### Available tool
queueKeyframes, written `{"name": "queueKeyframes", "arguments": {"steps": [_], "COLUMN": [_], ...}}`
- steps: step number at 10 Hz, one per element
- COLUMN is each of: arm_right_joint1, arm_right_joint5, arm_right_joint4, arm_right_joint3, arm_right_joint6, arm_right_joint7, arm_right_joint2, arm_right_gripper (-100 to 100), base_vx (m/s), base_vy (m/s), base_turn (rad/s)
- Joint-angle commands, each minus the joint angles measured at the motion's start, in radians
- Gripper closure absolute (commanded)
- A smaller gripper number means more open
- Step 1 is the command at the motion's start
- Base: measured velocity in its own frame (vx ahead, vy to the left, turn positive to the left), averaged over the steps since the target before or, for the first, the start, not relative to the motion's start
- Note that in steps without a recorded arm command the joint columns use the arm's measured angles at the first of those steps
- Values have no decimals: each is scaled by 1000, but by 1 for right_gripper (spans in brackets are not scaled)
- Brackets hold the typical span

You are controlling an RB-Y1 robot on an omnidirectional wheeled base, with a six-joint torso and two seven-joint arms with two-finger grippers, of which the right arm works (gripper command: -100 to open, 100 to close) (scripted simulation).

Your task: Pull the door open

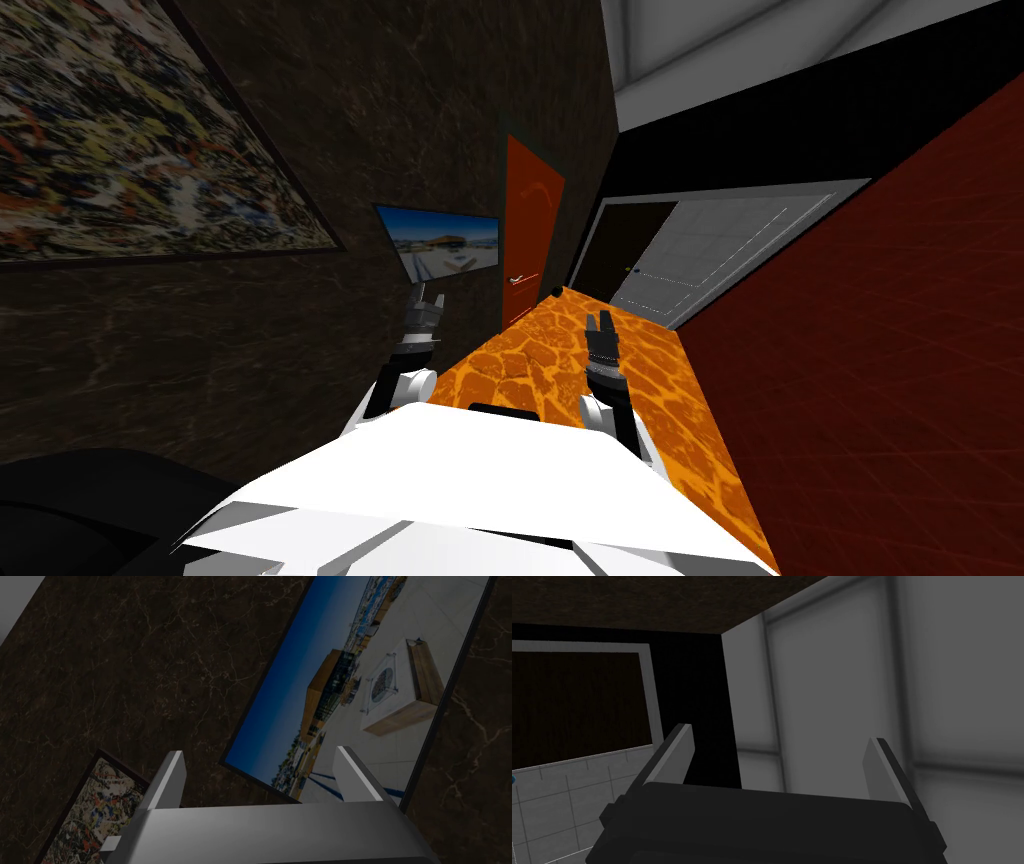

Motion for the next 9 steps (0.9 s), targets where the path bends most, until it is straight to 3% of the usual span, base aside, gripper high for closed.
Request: {"name": "queueKeyframes", "arguments": {"steps": [1, 9], "arm_right_joint1": [-11, -74], "arm_right_joint5": [5, 36], "arm_right_joint4": [40, 219], "arm_right_joint3": [-1, -3], "arm_right_joint6": [-14, -54], "arm_right_joint7": [-17, -95], "arm_right_joint2": [-10, -57], "arm_right_gripper": [-100, -100], "base_vx": [88, 92], "base_vy": [-8, -15], "base_turn": [98, 110]}}
